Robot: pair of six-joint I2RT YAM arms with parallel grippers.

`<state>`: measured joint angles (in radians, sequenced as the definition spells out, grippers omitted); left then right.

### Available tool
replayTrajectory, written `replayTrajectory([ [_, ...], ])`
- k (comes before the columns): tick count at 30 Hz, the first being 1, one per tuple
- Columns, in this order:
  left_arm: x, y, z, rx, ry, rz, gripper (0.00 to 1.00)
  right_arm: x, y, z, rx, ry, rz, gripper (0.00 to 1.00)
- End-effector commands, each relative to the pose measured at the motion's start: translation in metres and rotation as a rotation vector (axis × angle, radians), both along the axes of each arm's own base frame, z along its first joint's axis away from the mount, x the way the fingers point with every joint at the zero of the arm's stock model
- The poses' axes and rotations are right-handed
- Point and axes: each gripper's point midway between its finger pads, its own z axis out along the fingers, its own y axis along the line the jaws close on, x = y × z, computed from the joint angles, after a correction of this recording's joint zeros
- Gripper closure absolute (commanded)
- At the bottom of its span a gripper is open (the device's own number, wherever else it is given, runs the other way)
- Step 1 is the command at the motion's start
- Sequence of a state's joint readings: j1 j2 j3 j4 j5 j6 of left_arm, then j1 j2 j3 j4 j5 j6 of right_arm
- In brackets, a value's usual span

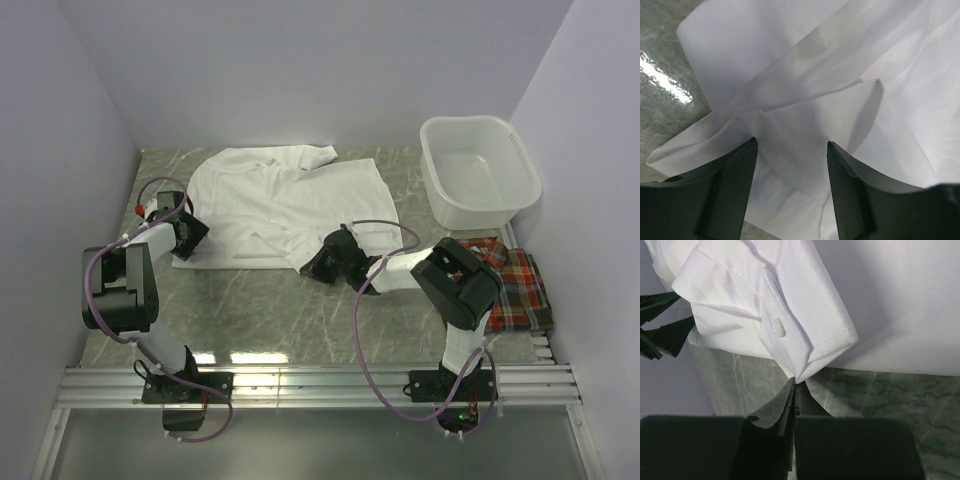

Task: Fold and stack the long sleeve shirts
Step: Fold the shirt

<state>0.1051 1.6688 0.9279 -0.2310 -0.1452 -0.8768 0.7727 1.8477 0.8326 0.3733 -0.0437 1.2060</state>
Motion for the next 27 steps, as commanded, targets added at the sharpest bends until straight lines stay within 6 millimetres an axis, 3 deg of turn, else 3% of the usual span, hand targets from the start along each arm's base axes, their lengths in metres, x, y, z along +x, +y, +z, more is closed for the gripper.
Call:
replayTrajectory([
  [1,0.006,0.002,0.006,0.002,-0.008,0.002,0.36,0.010,0.001,0.017,-0.045,-0.075,0.015,1.00],
  [4,0.006,0.002,0.006,-0.001,-0.007,0.002,0.36,0.010,-0.003,0.008,-0.050,-0.047,-0.001,0.79],
  [5,0.005,0.002,0.006,-0.001,-0.005,0.002,0.36,0.008,-0.005,0.003,-0.053,-0.037,-0.006,0.65],
  [8,0.006,0.002,0.007,0.001,-0.011,0.003,0.37,0.010,-0.009,-0.002,-0.042,-0.020,-0.032,0.50],
  [11,0.005,0.001,0.006,-0.002,-0.006,0.001,0.37,0.007,-0.013,-0.010,-0.035,0.006,-0.052,0.42],
  [19,0.005,0.002,0.007,0.001,-0.006,0.001,0.37,0.008,-0.010,-0.023,0.009,0.080,-0.111,0.39],
  [27,0.004,0.001,0.005,-0.002,-0.003,0.003,0.37,0.004,-0.014,-0.035,0.020,0.153,-0.175,0.56],
])
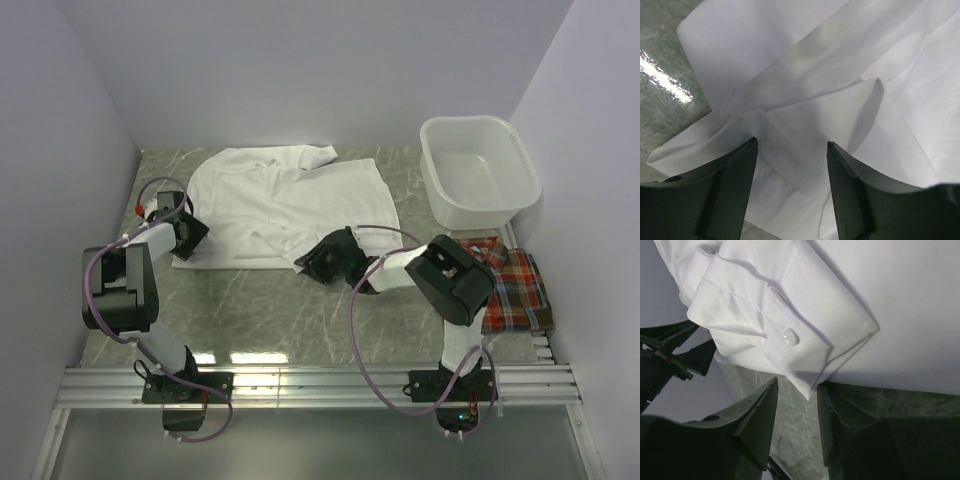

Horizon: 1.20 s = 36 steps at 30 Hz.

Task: Fold and stack the long sleeve shirts
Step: Fold the shirt

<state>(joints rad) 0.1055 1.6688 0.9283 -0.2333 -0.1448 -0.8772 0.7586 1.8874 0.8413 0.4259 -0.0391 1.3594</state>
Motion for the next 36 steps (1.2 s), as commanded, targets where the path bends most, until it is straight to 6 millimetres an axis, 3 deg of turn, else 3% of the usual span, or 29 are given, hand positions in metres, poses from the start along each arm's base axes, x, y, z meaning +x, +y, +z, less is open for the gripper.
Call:
replayTrajectory([
  [1,0.004,0.001,0.005,-0.001,-0.004,0.002,0.37,-0.009,-0.020,-0.038,-0.077,0.097,-0.062,0.61],
  [4,0.004,0.002,0.005,0.001,-0.004,0.004,0.37,-0.009,-0.018,-0.039,-0.073,0.101,-0.066,0.74],
  [5,0.004,0.001,0.006,0.002,-0.004,0.001,0.37,-0.008,-0.018,-0.038,-0.074,0.098,-0.064,0.87],
  [8,0.005,0.002,0.005,-0.001,-0.005,0.004,0.37,-0.003,-0.019,-0.030,-0.095,0.068,-0.065,1.00],
  [20,0.003,0.002,0.003,0.004,0.005,0.005,0.37,0.016,-0.008,0.055,-0.121,-0.115,0.020,1.00],
  [25,0.002,0.003,0.001,0.009,0.015,0.009,0.37,0.020,-0.007,0.074,-0.204,-0.154,0.085,1.00],
  [26,0.002,0.004,0.001,0.009,0.018,0.012,0.37,0.025,-0.002,0.085,-0.198,-0.175,0.092,1.00],
  [31,0.002,0.004,0.001,0.010,0.021,0.012,0.37,0.017,-0.004,0.083,-0.248,-0.140,0.156,1.00],
  [34,0.000,0.006,0.000,0.021,0.030,0.018,0.36,0.010,-0.009,0.070,-0.247,-0.115,0.153,1.00],
  [36,-0.002,0.010,0.000,0.039,0.043,0.029,0.36,-0.001,-0.013,0.049,-0.248,-0.064,0.162,1.00],
])
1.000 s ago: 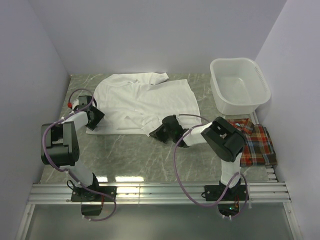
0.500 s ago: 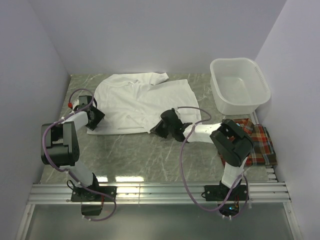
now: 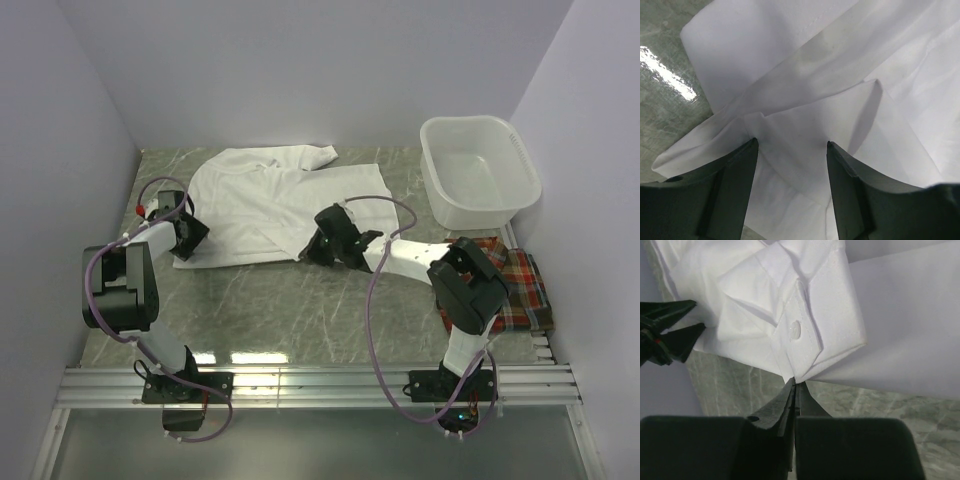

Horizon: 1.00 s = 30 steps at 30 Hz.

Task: Fold and stack the long sleeve shirts
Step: Fold the shirt

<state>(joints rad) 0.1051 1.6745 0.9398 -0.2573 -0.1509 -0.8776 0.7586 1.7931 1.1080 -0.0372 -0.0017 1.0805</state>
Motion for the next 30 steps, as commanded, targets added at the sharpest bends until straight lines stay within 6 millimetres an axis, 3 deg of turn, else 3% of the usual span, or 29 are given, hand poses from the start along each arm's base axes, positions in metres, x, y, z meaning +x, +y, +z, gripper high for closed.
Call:
replayTrajectory([
  [1,0.000,0.011,0.000,0.043,0.031,0.028,0.36,-0.020,-0.014,-0.014,-0.017,0.053,0.012,0.99],
  [4,-0.002,0.014,0.001,0.057,0.035,0.036,0.36,-0.034,-0.014,-0.031,0.008,0.116,0.026,0.94],
  [7,-0.002,0.014,0.001,0.057,0.037,0.036,0.37,-0.041,-0.012,-0.033,0.029,0.142,0.034,0.91],
  [11,-0.001,0.013,0.003,0.056,0.026,0.034,0.37,-0.038,-0.008,-0.028,0.039,0.133,0.031,0.86],
  [15,0.000,0.012,0.005,0.053,0.018,0.030,0.37,-0.032,-0.001,-0.024,0.082,0.117,0.019,0.74],
  [19,0.000,0.010,0.004,0.046,0.018,0.024,0.37,-0.024,-0.004,-0.018,0.068,0.074,0.000,0.72],
  [30,0.001,0.009,0.007,0.039,0.008,0.019,0.37,-0.012,-0.018,-0.035,0.016,0.057,-0.061,0.59],
])
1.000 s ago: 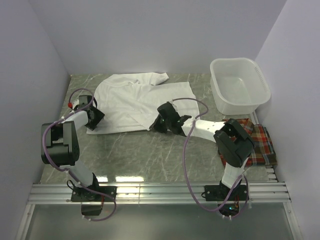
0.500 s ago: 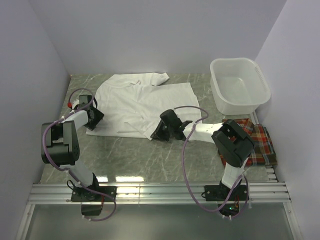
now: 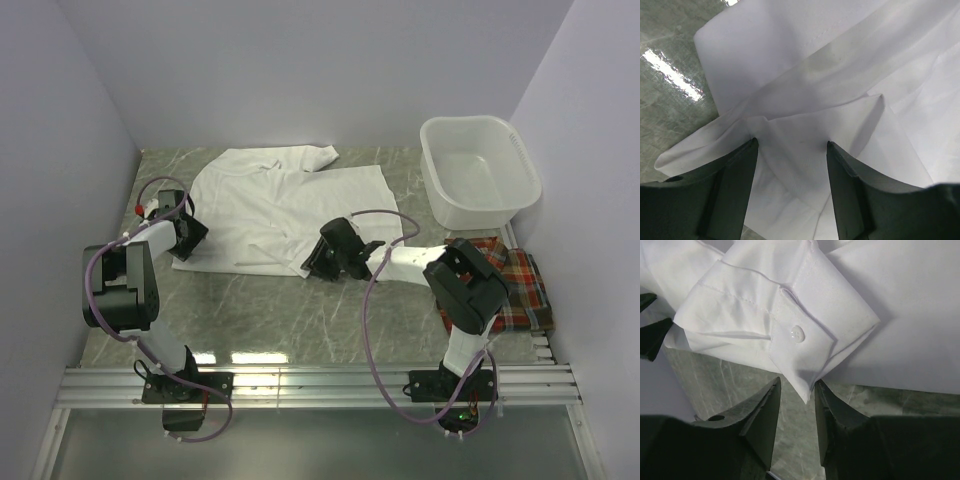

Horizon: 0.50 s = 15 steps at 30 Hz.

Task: Fold and stack the long sleeve shirts
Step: Fold the shirt

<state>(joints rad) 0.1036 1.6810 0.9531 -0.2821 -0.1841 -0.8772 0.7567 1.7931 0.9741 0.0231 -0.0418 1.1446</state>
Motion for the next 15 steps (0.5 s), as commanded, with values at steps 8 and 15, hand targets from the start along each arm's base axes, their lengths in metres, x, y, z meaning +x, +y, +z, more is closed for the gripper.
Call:
replayTrajectory([
  [8,0.004,0.003,0.007,0.010,-0.012,0.001,0.37,0.029,-0.012,-0.002,-0.006,-0.072,-0.094,0.58],
  [15,0.003,0.004,0.006,0.013,-0.009,0.003,0.37,0.035,-0.015,-0.016,-0.006,-0.061,-0.108,0.59],
])
